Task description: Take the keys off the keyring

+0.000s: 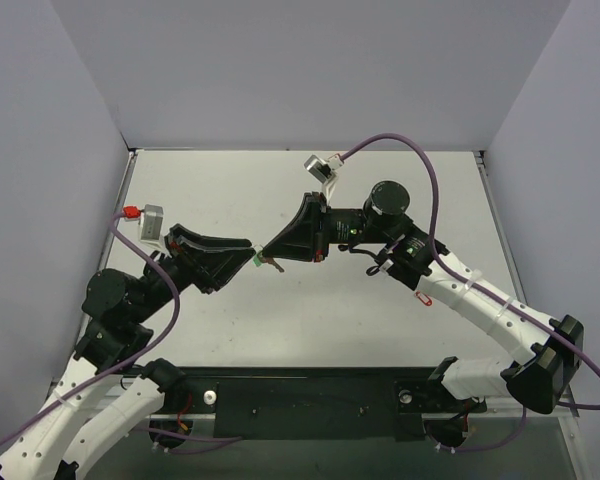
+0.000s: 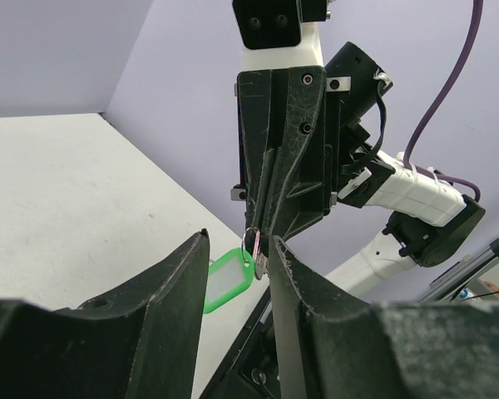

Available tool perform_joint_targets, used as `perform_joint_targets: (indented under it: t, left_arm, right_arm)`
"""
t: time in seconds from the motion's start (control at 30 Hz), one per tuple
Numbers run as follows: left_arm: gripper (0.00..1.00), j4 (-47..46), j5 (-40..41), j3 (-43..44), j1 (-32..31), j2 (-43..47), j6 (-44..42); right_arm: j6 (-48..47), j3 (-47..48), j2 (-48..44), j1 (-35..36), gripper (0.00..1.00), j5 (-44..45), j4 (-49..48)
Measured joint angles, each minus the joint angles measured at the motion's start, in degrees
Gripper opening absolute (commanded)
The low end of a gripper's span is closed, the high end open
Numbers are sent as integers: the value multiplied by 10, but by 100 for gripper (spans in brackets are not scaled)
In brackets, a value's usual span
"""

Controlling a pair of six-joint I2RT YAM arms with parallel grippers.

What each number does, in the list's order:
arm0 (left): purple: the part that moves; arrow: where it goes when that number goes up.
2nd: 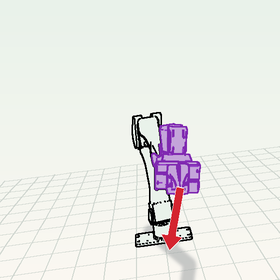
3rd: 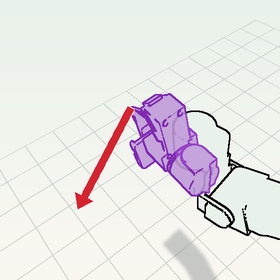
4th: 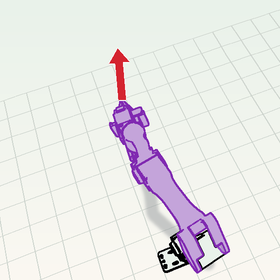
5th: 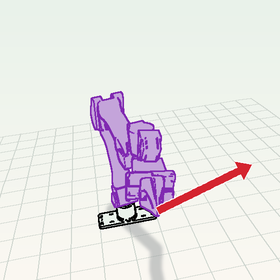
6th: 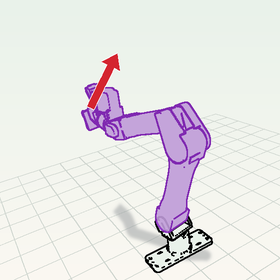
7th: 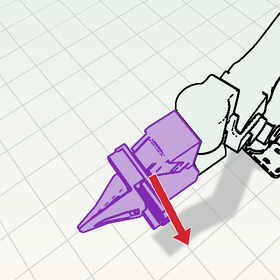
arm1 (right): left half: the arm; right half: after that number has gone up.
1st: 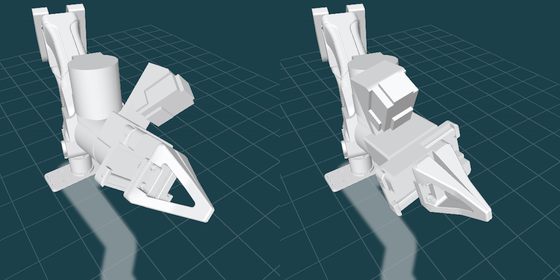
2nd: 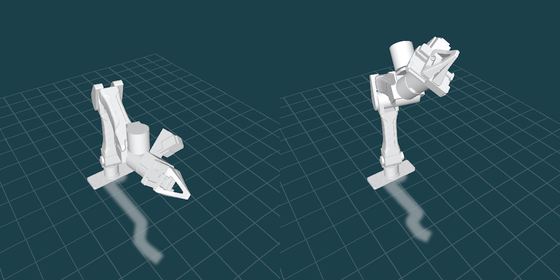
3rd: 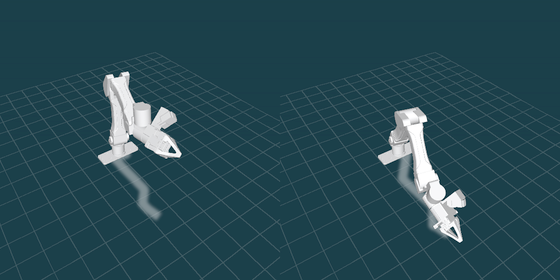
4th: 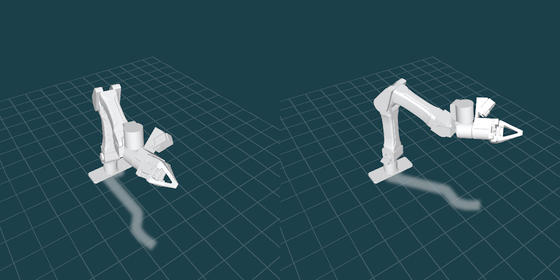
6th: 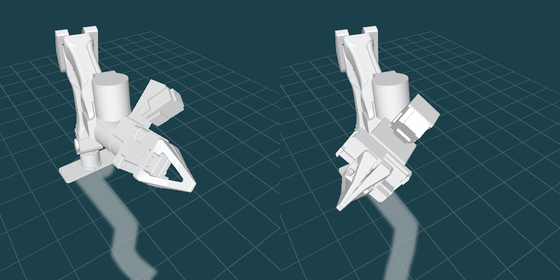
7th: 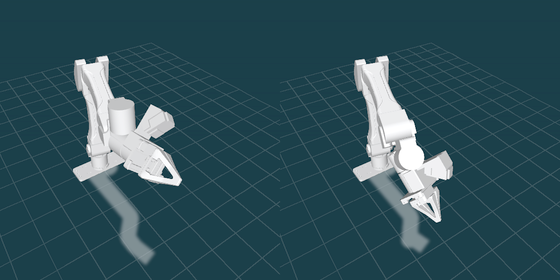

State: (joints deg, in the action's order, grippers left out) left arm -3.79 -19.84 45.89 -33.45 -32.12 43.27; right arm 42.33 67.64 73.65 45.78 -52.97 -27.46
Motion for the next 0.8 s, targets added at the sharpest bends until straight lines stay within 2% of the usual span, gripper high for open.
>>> perform_joint_targets:
  t: [0.1,0.2,0.43,0.5,0.57,0.6,0.8]
  left_arm:
    - [38,-5,-2,-4,0,0,3]
    - [29,-14,-5,-9,0,-1,10]
    - [22,-34,-14,-12,0,-14,17]
    - [16,-40,-16,-13,0,-17,22]
    - [3,-46,-18,-13,0,-21,26]
    - [0,-50,-19,-13,0,-23,28]
    - [0,-59,-25,-14,0,-28,29]
  right_arm:
    - [3,-3,0,0,0,0,-4]
    - [7,-5,0,0,0,0,-6]
    - [12,-5,0,0,0,0,-7]
    - [12,-5,0,0,0,0,-9]
    - [12,-5,0,0,0,0,-10]
    - [12,-5,0,0,0,0,-10]
    - [12,-5,0,-3,0,0,-12]
